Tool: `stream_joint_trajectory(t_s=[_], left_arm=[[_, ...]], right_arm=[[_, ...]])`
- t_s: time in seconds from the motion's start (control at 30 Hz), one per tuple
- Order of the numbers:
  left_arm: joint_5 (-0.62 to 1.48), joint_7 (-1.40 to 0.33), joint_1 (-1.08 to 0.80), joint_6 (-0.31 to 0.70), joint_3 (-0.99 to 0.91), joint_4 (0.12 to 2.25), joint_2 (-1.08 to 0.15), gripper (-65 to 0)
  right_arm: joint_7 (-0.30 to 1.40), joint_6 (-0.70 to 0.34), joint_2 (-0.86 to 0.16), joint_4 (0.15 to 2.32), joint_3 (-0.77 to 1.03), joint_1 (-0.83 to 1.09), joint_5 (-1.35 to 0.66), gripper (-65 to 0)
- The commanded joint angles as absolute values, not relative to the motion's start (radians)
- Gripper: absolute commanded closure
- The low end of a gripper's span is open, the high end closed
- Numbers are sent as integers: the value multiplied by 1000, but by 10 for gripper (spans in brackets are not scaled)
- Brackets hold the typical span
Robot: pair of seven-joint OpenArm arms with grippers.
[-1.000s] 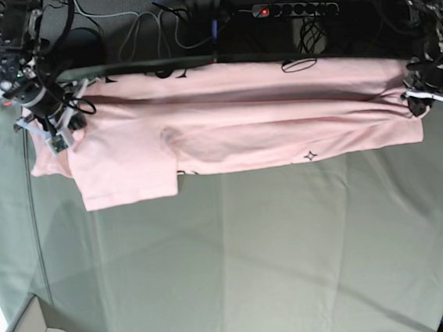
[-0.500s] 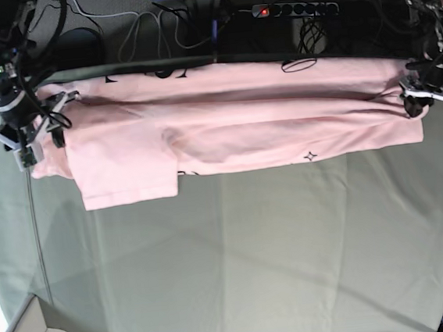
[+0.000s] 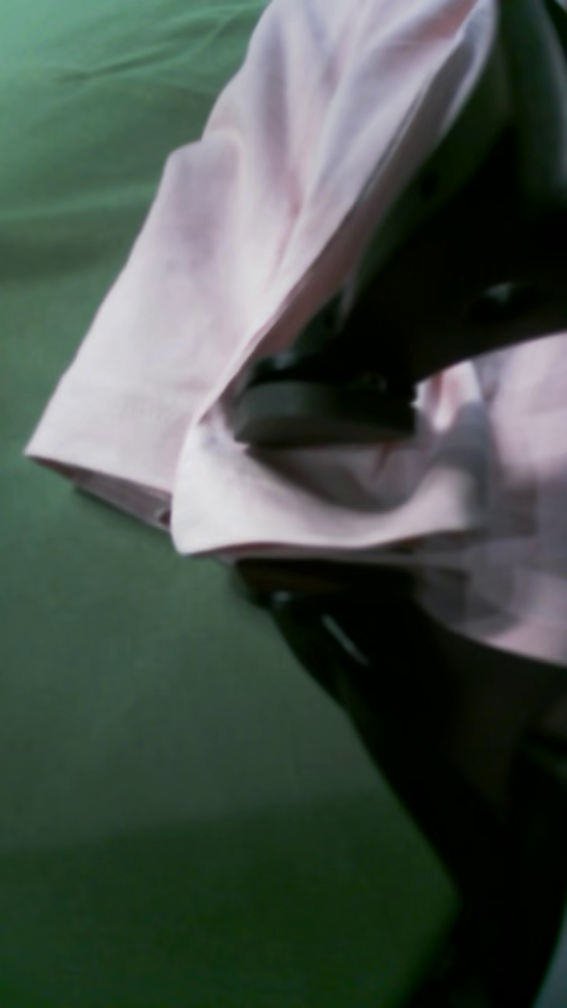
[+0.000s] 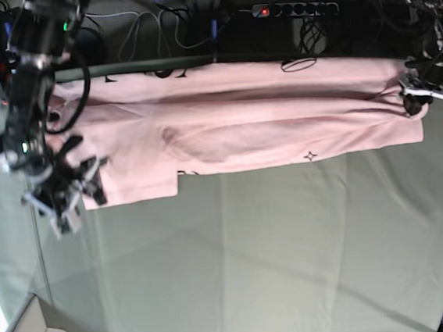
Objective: Layout the t-shirt on the table in an organized manner, then fold the t-shirt properly
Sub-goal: 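Release the hem and tuck the sleeve end with the right gripper, then grasp the strip end with the right gripper and pull it taut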
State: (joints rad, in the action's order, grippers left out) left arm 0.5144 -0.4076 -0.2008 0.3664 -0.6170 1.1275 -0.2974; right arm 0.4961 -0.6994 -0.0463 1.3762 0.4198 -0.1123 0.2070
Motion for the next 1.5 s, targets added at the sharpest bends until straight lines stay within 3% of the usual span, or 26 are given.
stream_joint_trajectory(t_s=[0.0,0.27,0.77,0.83,0.97,1.0,1.33,1.47], left_arm=[[521,-389,-197,369,-622,1142,-314,-235],[524,-389,-197,369,-624,1142,-314,-235],[518,-389,-191,366,-624,1142,-314,-234],[518,-389,-191,366,-624,1142,-314,-234],[516,-389,-191,366,-624,1142,-314,-234],[516,-389,-193,366,-624,1142,-314,-234],[521,-389,-194,366,-624,1142,-312,-234],[518,-389,-193,366,-624,1142,-312,-234]], right_arm=[[479,-698,-61,1345,420,-157,226,-371],[475,-698,-153,1036,420,-320,278,-371],[364,-698,-97,990,415,-213,278,-360],[361,-698,-96,990,415,-211,278,-305],[361,-698,-94,1012,418,-219,278,-37],[367,-698,-94,1027,418,-220,278,0],[516,-698,-44,1523,420,-61,278,0],[588,-698,-36,1616,420,16,278,0]])
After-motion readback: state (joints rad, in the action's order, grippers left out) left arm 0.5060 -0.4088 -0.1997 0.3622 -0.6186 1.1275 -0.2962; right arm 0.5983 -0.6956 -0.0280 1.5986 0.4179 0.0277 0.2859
